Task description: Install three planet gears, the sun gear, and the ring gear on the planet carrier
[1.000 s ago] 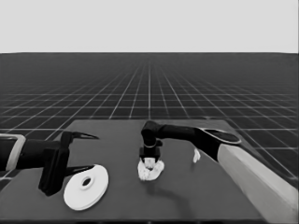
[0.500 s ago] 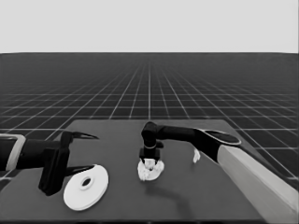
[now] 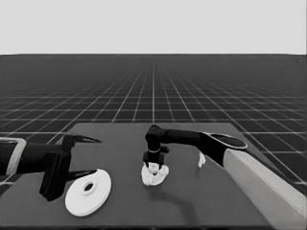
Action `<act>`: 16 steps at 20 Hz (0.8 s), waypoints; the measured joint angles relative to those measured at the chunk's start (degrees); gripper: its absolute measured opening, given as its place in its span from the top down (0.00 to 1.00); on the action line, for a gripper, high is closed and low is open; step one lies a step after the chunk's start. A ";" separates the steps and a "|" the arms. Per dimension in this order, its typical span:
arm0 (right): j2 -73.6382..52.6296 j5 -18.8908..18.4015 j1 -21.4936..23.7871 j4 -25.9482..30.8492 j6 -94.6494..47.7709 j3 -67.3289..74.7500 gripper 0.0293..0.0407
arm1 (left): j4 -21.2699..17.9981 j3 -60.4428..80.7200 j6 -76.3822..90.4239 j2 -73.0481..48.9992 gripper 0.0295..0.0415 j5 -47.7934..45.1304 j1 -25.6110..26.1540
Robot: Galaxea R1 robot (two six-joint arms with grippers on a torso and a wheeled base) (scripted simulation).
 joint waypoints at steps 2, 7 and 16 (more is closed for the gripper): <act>0.00 0.00 -0.01 0.00 1.20 0.00 0.85 | 0.00 0.00 0.00 0.00 0.25 0.00 0.00; 0.00 0.01 -0.01 0.00 4.20 0.00 0.85 | 0.00 0.00 0.00 0.00 0.25 0.00 0.00; 0.01 0.01 -0.04 0.00 9.60 0.00 0.85 | 0.00 0.00 0.00 0.00 0.25 0.00 0.00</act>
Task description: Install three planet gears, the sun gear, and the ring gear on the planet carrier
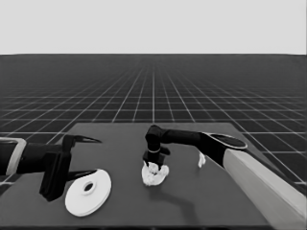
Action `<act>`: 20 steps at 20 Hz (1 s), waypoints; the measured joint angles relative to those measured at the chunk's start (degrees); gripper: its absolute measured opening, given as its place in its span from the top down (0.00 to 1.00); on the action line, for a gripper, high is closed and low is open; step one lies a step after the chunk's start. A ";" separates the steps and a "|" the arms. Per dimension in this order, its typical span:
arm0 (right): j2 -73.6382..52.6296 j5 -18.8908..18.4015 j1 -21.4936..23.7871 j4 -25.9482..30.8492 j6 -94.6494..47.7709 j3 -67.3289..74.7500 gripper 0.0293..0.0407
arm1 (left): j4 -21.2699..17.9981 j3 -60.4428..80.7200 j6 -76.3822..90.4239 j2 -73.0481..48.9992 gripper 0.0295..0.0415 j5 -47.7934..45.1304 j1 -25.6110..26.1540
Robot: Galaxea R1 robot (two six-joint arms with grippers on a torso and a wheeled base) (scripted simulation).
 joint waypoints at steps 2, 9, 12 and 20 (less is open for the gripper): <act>0.00 0.00 0.00 0.00 1.20 0.00 0.85 | 0.00 0.00 0.00 0.00 0.25 0.00 0.00; -0.01 0.00 -0.01 0.00 5.40 -0.01 0.85 | 0.00 0.00 0.00 0.00 0.25 0.00 0.00; -0.01 0.00 -0.04 0.00 7.20 -0.01 0.85 | 0.00 0.00 0.00 0.00 0.25 0.00 0.00; -0.04 0.01 -0.18 -0.01 12.00 -0.03 0.85 | 0.00 0.00 0.00 0.00 0.25 0.00 0.00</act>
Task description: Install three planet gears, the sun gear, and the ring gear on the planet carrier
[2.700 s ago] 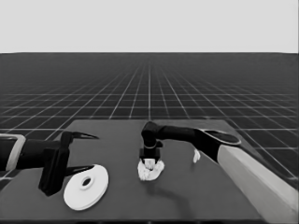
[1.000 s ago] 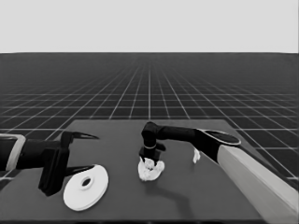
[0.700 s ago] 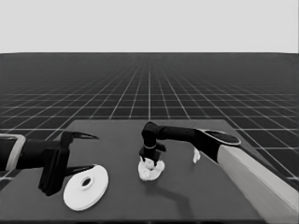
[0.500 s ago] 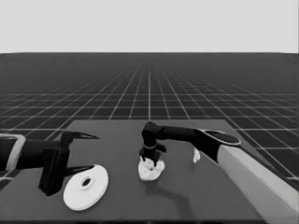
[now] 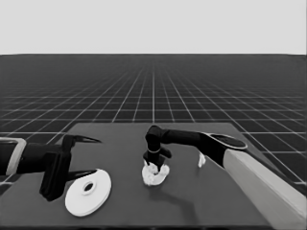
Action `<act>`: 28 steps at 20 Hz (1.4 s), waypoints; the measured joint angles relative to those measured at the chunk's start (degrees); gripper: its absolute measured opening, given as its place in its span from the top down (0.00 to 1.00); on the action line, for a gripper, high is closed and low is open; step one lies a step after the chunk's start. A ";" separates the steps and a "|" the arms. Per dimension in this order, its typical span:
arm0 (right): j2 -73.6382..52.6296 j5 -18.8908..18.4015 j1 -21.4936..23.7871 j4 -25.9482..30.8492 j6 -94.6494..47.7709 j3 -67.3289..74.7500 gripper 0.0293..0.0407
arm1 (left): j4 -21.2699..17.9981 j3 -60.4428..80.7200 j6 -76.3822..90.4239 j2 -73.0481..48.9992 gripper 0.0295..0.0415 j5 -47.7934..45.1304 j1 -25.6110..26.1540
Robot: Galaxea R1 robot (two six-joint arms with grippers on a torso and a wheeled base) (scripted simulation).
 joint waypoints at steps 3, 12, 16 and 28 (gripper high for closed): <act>0.00 0.00 0.00 0.00 1.80 0.00 0.85 | 0.00 0.00 0.00 0.00 0.25 0.00 0.00; 0.00 0.00 0.00 0.00 7.20 0.00 0.85 | 0.00 0.00 0.00 0.00 0.25 0.00 0.00; -0.01 0.00 0.00 0.00 9.60 0.00 0.85 | 0.00 0.00 0.00 0.00 0.25 0.00 0.00; 0.00 0.00 -0.01 0.00 16.80 0.00 0.85 | 0.00 0.00 0.00 0.00 0.25 0.00 0.00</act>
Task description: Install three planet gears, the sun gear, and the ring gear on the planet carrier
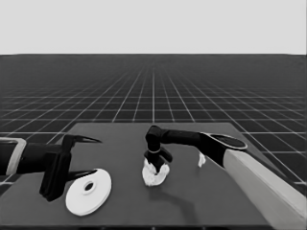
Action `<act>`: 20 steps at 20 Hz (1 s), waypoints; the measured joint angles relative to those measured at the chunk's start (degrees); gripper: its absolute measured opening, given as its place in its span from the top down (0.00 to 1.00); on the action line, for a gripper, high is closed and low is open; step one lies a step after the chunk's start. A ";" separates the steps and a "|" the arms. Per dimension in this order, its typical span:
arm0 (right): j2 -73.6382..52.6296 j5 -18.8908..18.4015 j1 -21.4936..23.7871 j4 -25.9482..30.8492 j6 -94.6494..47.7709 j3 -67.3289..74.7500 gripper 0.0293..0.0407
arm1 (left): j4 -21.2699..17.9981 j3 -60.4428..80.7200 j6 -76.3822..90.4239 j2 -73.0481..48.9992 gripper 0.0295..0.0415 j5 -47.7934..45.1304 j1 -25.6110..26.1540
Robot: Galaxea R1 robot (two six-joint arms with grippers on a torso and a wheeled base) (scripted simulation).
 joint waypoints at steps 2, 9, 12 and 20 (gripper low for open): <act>0.00 0.00 0.00 0.00 1.20 0.00 0.86 | 0.00 0.00 0.00 0.00 0.25 0.00 0.00; 0.00 0.00 0.00 0.00 5.40 0.00 0.85 | 0.00 0.00 0.00 0.00 0.25 0.00 0.00; 0.00 0.00 0.00 0.00 7.20 0.00 0.85 | 0.00 0.00 0.00 0.00 0.25 0.00 0.00; 0.00 0.00 0.01 -0.01 10.36 0.00 0.21 | 0.00 0.00 0.00 0.00 0.25 0.00 0.00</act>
